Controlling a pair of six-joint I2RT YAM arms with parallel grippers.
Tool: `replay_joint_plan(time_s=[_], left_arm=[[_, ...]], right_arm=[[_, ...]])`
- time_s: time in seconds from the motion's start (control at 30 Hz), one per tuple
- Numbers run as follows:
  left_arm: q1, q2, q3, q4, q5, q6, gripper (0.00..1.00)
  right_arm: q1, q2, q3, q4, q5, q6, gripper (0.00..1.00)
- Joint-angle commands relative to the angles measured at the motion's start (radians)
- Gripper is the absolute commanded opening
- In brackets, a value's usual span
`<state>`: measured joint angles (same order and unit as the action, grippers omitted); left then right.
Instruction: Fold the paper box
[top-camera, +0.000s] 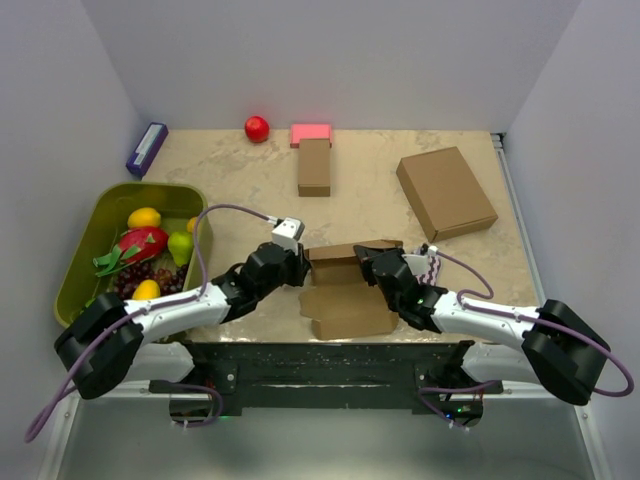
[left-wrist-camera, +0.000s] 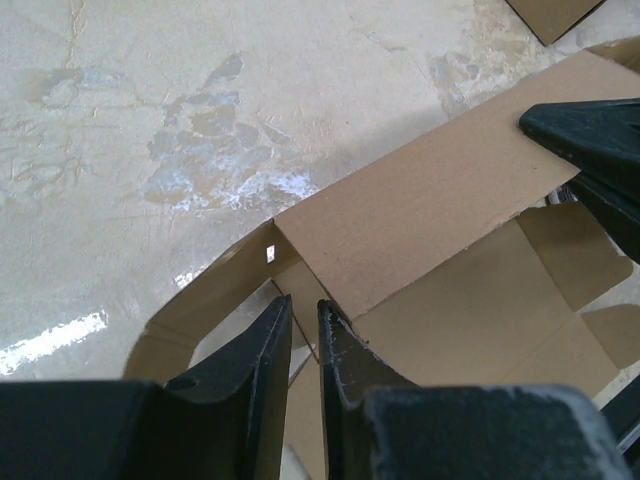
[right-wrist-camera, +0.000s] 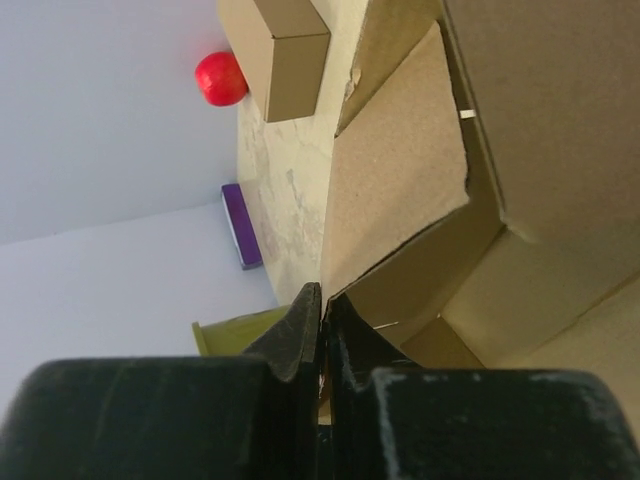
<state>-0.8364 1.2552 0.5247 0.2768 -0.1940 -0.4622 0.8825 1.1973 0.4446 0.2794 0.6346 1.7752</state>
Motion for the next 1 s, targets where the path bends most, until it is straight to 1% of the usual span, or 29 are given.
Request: replay_joint_plan(time_s=[0.0,0.07,0.2,0.3,0.33,0.43,0.53,0.87,0.97], left_arm=[[0.002,-0.089,-0.006,0.029,-0.01,-0.009,0.24],[0.003,-0.131,-0.002,-0.022,-0.021,-0.003,0.28],[0.005,-0.221,0.035,-0.122,-0.048,0.016,0.33],[0.019,-0.257,0.041,-0.166,-0.088,0.026,0.35],[0.039,-0.258,0.044,-0.189,-0.099,0.028,0.35],[0.104,-0.241,0.051,-0.22,-0.091,0.039,0.35],[0.149,-0.194,0.047,-0.208,-0.055,0.051,0.36],[0.168,-0.007,0.047,-0.169,-0.084,0.065,0.36],[0.168,0.039,0.038,-0.142,-0.071,0.073,0.36]], right_arm=[[0.004,0.005,-0.003,0.003,0.054,-0.034,0.0],[0.004,0.007,-0.007,0.007,0.057,-0.04,0.0],[0.004,0.021,-0.018,0.027,0.054,-0.057,0.0],[0.004,0.025,-0.049,0.079,0.053,-0.063,0.0],[0.004,0.024,-0.058,0.089,0.056,-0.065,0.0],[0.004,0.01,-0.086,0.118,0.062,-0.071,0.0],[0.004,-0.004,-0.104,0.127,0.077,-0.079,0.0],[0.004,-0.042,-0.127,0.135,0.091,-0.085,0.0],[0.004,-0.042,-0.129,0.142,0.089,-0.085,0.0]])
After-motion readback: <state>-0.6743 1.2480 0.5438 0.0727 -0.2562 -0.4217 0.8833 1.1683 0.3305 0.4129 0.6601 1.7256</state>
